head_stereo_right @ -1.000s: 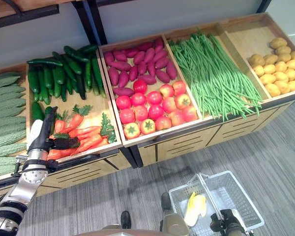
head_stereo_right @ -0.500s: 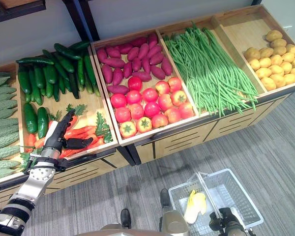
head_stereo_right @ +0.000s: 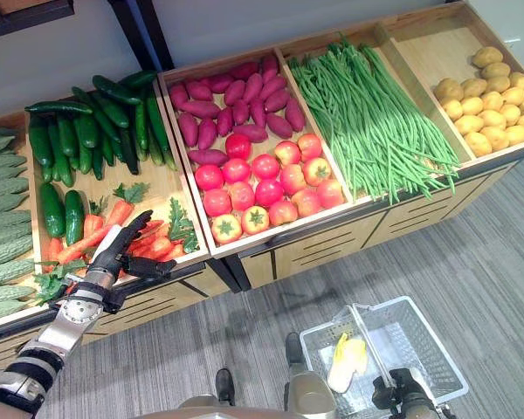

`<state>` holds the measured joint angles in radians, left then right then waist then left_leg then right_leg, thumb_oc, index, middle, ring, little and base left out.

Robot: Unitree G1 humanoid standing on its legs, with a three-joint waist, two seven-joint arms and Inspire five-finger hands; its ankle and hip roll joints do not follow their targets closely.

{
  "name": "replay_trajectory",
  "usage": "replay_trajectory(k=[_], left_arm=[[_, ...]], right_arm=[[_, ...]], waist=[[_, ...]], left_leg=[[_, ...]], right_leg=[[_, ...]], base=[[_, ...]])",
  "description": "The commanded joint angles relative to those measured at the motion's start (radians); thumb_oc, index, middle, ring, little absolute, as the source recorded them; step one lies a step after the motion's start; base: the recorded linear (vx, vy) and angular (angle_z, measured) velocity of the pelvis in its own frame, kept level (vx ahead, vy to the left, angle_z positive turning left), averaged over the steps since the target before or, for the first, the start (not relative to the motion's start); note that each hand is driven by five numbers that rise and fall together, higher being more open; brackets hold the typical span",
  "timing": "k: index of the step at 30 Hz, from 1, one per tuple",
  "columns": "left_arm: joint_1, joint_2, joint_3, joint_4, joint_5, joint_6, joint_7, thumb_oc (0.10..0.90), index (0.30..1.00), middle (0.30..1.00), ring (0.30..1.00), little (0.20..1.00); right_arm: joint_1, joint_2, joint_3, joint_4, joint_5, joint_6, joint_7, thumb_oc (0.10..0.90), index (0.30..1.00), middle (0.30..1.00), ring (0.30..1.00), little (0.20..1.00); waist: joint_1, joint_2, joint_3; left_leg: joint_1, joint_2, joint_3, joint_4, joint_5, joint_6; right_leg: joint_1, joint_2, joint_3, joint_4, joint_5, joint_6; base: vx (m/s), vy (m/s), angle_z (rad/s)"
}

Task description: Get the vegetables into the basket

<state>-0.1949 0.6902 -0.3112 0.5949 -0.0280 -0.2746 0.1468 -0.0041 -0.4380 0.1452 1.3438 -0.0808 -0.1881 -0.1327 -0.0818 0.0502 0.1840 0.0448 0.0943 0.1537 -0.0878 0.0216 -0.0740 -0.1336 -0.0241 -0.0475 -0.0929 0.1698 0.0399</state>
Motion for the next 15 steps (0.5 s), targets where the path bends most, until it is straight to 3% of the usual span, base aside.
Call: replay_trajectory(k=[1, 9, 15], left_arm=[[-0.143, 0.077, 0.015, 0.101, 0.111, 0.018, 0.061, 0.4, 0.3, 0.3, 0.3, 0.3], [-0.245, 0.075, -0.015, 0.309, 0.217, 0.077, 0.144, 0.4, 0.3, 0.3, 0.3, 0.3], [-0.291, 0.098, -0.003, 0.285, 0.23, 0.091, 0.188, 0.4, 0.3, 0.3, 0.3, 0.3]], right_arm=[[-0.022, -0.055, 0.055, 0.017, 0.012, -0.023, -0.021, 0.4, 0.3, 0.3, 0.3, 0.3], [-0.05, -0.061, 0.079, 0.026, 0.005, -0.017, -0.041, 0.4, 0.3, 0.3, 0.3, 0.3], [-0.05, -0.068, 0.076, 0.033, -0.001, -0.009, -0.05, 0.4, 0.3, 0.3, 0.3, 0.3]], waist=[[-0.025, -0.06, -0.047], [-0.032, -0.063, -0.047], [-0.031, -0.06, -0.051]], left_leg=[[-0.047, 0.045, -0.037, 0.001, 0.028, -0.04], [-0.04, 0.048, -0.027, 0.001, 0.025, -0.039], [-0.028, 0.045, -0.029, 0.001, 0.021, -0.039]], right_leg=[[0.047, -0.095, 0.067, 0.006, -0.058, 0.112], [0.048, -0.091, 0.077, 0.006, -0.057, 0.112], [0.061, -0.094, 0.075, 0.006, -0.06, 0.113]], base=[[0.0, 0.0, 0.0], [0.01, 0.01, -0.09], [0.0, 0.002, -0.01]])
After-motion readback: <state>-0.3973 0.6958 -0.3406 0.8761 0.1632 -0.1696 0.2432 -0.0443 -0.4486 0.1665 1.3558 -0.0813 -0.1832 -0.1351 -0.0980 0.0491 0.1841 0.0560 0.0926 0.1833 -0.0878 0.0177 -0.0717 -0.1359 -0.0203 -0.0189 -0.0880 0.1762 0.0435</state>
